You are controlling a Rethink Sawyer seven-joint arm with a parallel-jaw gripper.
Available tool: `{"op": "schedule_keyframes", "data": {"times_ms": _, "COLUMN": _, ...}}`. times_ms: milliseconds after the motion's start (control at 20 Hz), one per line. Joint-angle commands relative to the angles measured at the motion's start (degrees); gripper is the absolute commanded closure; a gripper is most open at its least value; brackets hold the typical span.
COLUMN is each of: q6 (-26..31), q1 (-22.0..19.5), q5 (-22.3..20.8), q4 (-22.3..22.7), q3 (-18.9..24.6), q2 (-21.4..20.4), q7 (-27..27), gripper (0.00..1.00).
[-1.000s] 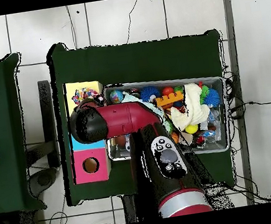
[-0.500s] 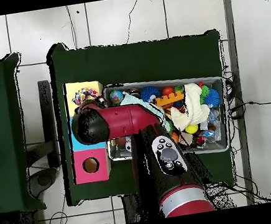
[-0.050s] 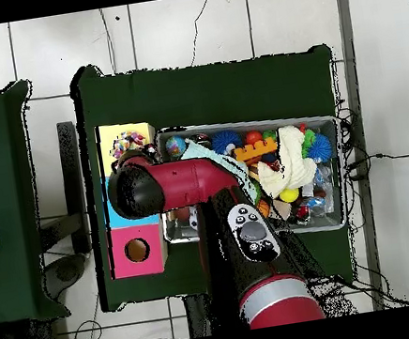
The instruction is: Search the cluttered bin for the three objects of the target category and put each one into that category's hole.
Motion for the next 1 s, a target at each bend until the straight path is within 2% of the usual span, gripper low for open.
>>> {"op": "schedule_keyframes", "data": {"times_ms": 50, "q6": 1.8, "q1": -1.5, "q5": -1.6, "q4": 3.9, "q3": 4.9, "q2": -1.8, "q7": 5.5, "gripper": 1.00}}
{"op": "schedule_keyframes", "data": {"times_ms": 350, "q6": 0.6, "q1": 0.0, "q5": -1.8, "q4": 0.7, "q3": 3.5, "q2": 0.9, "q7": 6.2, "gripper": 1.00}}
{"op": "schedule_keyframes", "data": {"times_ms": 650, "q6": -4.5, "q1": 6.2, "q5": -2.3, "q4": -8.0, "q3": -3.3, "q2": 9.1, "q7": 8.7, "gripper": 1.00}}
{"op": "schedule_keyframes", "data": {"times_ms": 850, "q6": -5.9, "q1": 8.4, "q5": -1.4, "q4": -9.4, "q3": -5.9, "q2": 10.7, "q7": 10.1, "gripper": 1.00}}
{"op": "schedule_keyframes", "data": {"times_ms": 1000, "q6": -8.0, "q1": 8.2, "q5": -1.5, "q4": -8.9, "q3": -5.7, "q2": 11.5, "q7": 10.1, "gripper": 1.00}}
